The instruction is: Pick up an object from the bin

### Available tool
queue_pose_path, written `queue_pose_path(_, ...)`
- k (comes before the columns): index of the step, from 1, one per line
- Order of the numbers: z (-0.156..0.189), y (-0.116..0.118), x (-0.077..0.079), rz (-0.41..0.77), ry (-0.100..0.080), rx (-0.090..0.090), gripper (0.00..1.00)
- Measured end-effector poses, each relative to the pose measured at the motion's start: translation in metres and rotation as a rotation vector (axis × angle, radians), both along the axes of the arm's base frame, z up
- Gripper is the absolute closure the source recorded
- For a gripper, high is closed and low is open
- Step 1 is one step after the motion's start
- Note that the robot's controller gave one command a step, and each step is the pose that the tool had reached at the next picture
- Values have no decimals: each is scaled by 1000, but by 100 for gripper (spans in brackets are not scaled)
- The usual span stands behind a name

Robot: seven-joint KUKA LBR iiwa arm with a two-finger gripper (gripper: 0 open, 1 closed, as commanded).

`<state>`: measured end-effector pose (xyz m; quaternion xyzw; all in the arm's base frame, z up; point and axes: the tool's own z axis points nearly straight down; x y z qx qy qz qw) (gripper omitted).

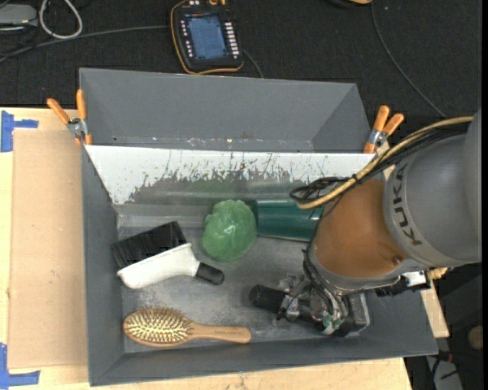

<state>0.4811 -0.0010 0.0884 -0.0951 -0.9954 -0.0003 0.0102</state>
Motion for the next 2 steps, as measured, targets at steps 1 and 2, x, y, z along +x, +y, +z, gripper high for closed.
queue_pose_path(1,31,0,-1,1,2,0,100)
queue_pose_path(2,48,0,-1,3,3,1,100)
